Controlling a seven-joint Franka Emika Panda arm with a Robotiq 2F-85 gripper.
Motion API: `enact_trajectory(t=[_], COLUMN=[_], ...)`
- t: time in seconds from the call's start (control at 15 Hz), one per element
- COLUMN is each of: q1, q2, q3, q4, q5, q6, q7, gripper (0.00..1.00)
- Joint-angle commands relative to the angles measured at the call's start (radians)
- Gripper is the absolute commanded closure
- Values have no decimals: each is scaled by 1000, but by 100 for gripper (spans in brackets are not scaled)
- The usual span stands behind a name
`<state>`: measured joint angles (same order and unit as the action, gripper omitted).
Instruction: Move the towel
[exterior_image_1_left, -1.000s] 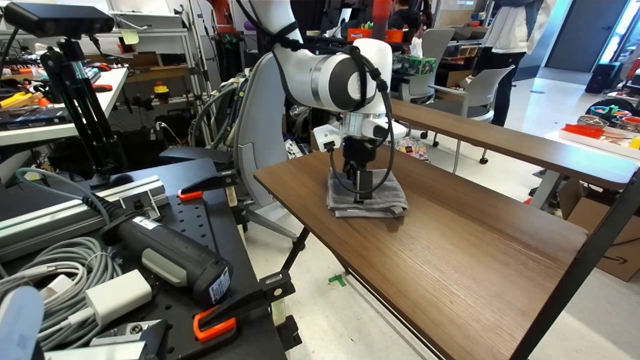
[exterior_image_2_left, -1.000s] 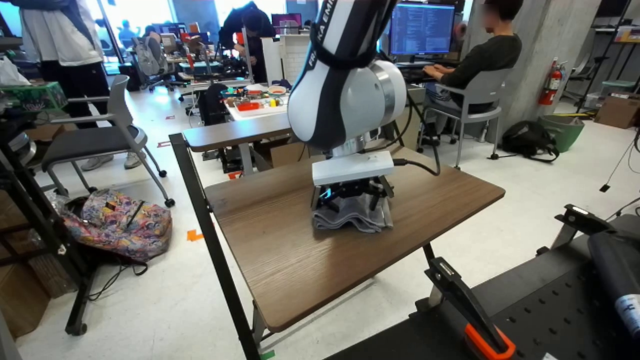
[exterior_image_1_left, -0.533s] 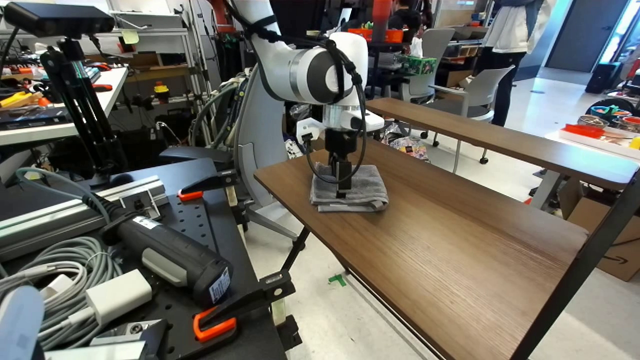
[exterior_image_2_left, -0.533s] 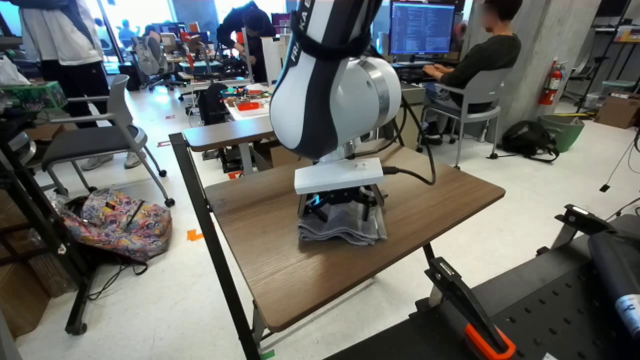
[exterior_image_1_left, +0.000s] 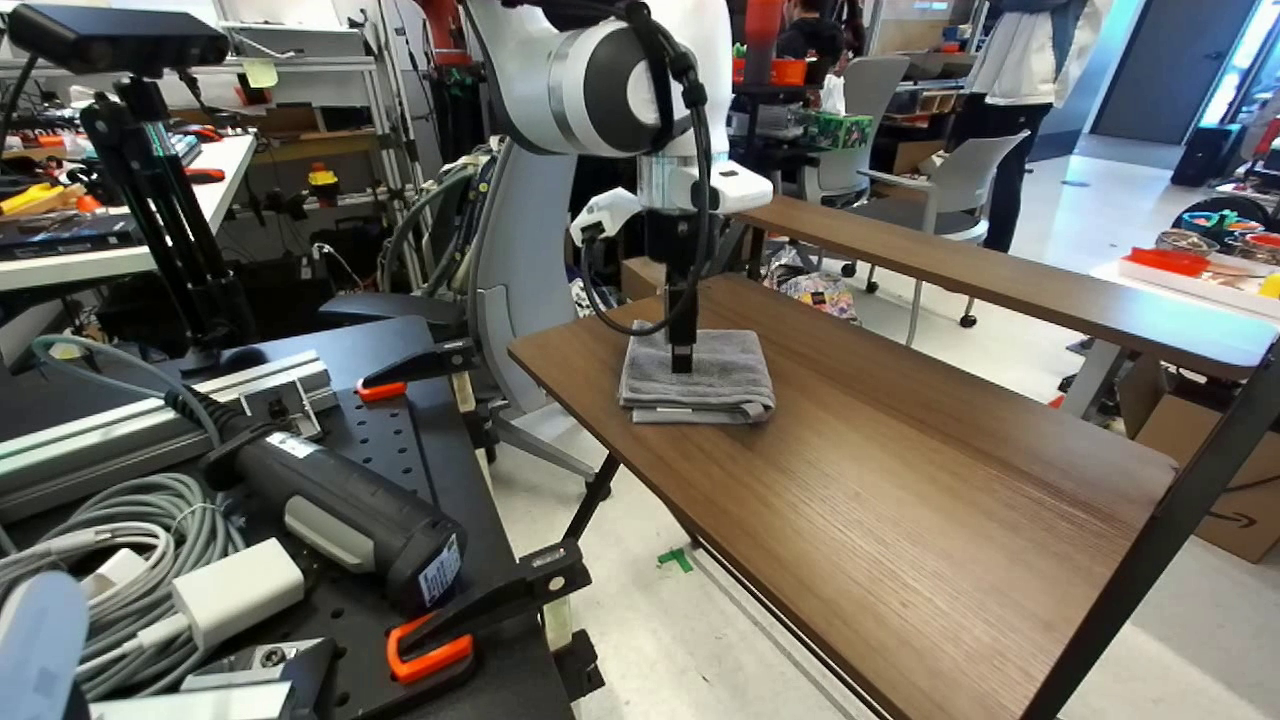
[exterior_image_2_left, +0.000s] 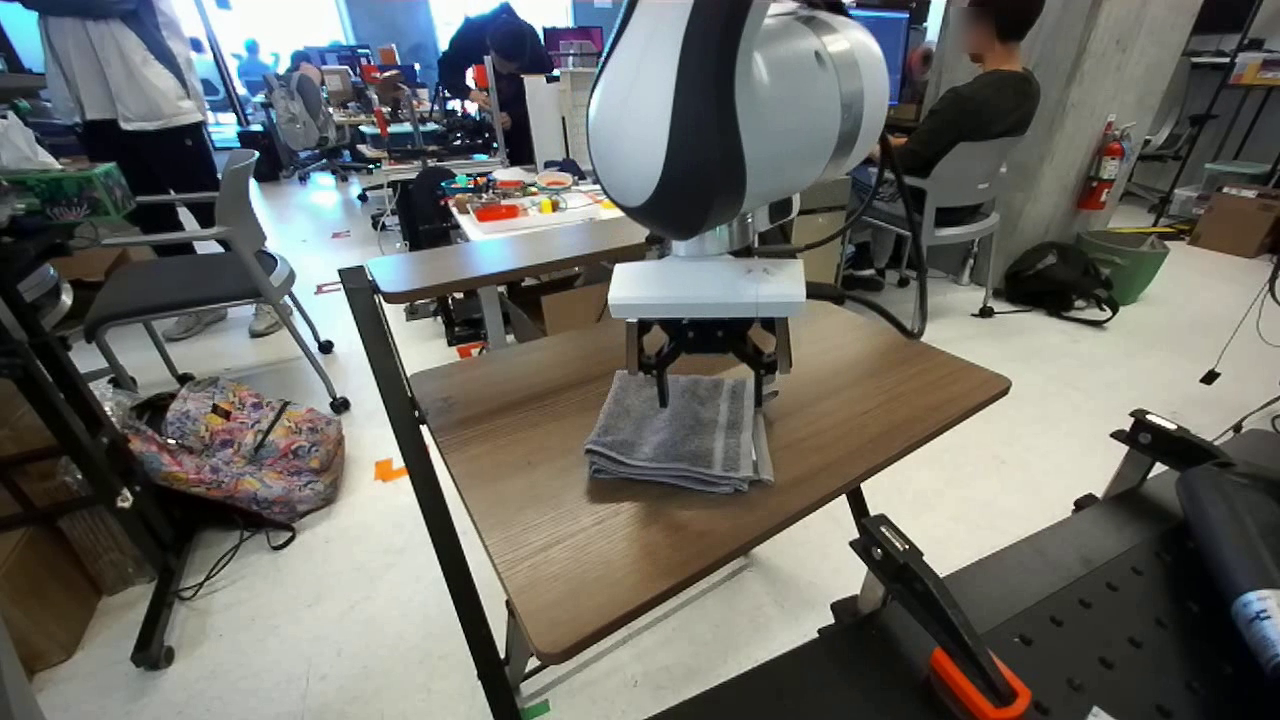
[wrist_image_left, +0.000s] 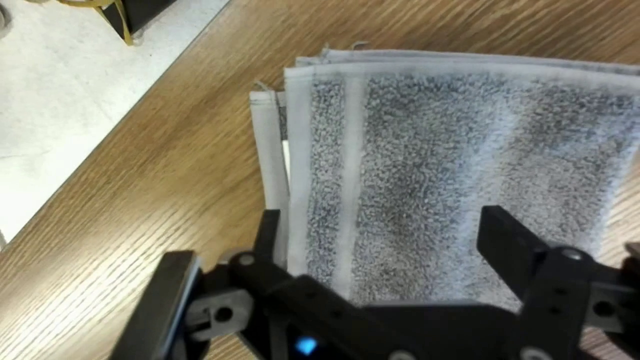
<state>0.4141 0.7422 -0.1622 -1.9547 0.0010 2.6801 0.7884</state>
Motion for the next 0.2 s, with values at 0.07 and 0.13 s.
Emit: enact_trajectory(t=[0.07,0.13], q1=[-24,-27], q2=[-37,-37], q3=[11,11], q4=[-32,-32], q5=[-13,-13], q6=[5,5], q7=[4,4], gripper=[0,0])
